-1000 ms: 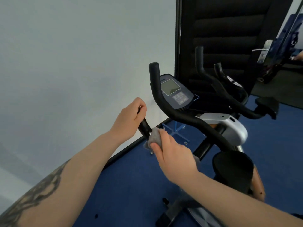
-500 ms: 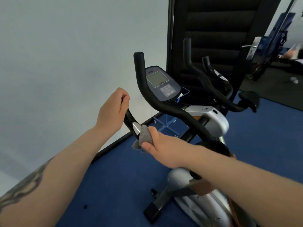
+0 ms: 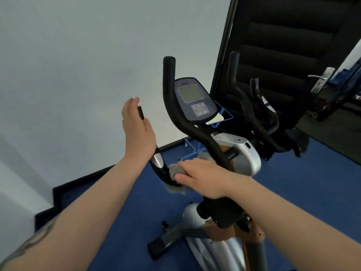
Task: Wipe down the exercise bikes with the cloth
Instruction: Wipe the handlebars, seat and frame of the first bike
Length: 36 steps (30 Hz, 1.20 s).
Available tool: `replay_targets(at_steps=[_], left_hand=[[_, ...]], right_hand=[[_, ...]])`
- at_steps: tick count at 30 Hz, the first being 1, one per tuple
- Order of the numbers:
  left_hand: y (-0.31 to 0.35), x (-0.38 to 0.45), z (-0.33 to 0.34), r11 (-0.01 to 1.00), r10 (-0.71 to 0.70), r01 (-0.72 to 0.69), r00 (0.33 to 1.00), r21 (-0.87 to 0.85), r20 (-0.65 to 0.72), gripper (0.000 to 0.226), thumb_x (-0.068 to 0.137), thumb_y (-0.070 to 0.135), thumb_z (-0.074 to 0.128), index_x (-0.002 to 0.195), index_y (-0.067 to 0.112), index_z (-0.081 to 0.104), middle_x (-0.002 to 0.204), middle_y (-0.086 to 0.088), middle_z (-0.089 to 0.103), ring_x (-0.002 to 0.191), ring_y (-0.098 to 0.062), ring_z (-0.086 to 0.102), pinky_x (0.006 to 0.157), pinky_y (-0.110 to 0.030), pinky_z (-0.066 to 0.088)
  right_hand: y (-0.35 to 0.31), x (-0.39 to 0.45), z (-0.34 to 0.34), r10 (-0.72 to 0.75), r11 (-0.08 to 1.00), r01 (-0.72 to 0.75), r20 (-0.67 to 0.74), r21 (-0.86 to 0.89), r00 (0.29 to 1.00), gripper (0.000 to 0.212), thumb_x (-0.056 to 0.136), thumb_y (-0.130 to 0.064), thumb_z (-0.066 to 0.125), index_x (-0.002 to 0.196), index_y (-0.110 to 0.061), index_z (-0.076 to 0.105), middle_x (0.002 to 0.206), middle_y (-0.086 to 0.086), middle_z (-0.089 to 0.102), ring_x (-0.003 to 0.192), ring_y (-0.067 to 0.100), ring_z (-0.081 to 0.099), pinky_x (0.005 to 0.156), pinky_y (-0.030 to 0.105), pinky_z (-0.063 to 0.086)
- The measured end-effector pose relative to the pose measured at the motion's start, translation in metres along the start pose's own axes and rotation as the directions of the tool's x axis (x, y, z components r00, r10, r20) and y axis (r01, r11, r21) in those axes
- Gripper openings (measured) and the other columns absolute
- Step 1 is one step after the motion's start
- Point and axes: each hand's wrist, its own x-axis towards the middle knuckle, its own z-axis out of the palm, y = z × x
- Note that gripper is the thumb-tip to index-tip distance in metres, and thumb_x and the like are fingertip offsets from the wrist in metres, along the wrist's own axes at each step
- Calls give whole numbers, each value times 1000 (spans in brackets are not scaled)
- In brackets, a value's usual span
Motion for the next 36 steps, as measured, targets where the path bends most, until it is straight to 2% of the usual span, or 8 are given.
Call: replay_targets(at_steps=[4,7,10,14,19,22,27,36], left_hand=[[3,-32,15,996,-87,86,991,-21,-99,70,96,-10,33,157,13,6,165,-1,4,151,-11,4,122,-25,2],[4,-49,23,992,-98,107,988,68,-122,67,100,-4,34,157,12,3,166,-3,0,151,-13,2,115,-9,-3],[8,-61,31,978,-102,124,986,166,-131,65,100,-3,35,157,10,6,165,-5,-3,151,-16,2,102,5,-7],[10,-66,35,965,-118,151,980,213,-163,62,100,-3,34,157,10,11,165,-3,-1,150,-16,5,93,12,-4],[15,-69,38,944,-110,165,974,285,-199,59,101,-3,35,156,9,16,165,-2,2,150,-16,8,97,9,-3],[18,-70,42,938,-108,179,964,297,-242,56,102,-1,34,155,9,20,165,1,7,149,-14,12,111,-7,3],[18,-73,44,936,-89,173,958,306,-271,54,103,2,36,154,11,25,164,1,13,148,-13,17,113,-15,11],[20,-71,42,927,-82,180,953,329,-291,54,100,1,40,152,10,30,162,0,19,146,-15,21,111,-7,14]], right_hand=[[21,-6,-10,-17,998,19,-41,53,999,27,102,-43,39,88,-21,44,85,-5,51,83,18,49,73,34,33],[21,-6,-6,-41,999,43,-52,24,998,27,101,-43,40,90,-20,45,90,-1,55,88,22,53,77,39,38],[24,-8,-17,28,960,-6,-74,279,997,32,101,-43,42,92,-15,55,92,0,64,88,18,58,84,39,45],[35,-6,-45,335,666,1,-301,746,893,30,100,-47,43,98,-25,64,100,-6,67,97,9,62,82,30,50],[50,3,-77,569,352,238,-409,905,714,33,100,-52,39,111,-32,62,105,-12,65,97,3,61,78,25,49],[54,15,-75,520,532,229,-528,815,671,24,102,-52,33,103,-40,53,93,-21,57,85,-4,55,72,20,41],[47,50,-30,310,891,-79,-470,448,826,40,103,-49,22,114,-23,51,110,2,63,91,21,55,73,32,33],[47,81,-36,189,971,-93,-476,219,859,44,102,-52,21,117,-17,44,102,5,65,77,24,53,63,34,32]])
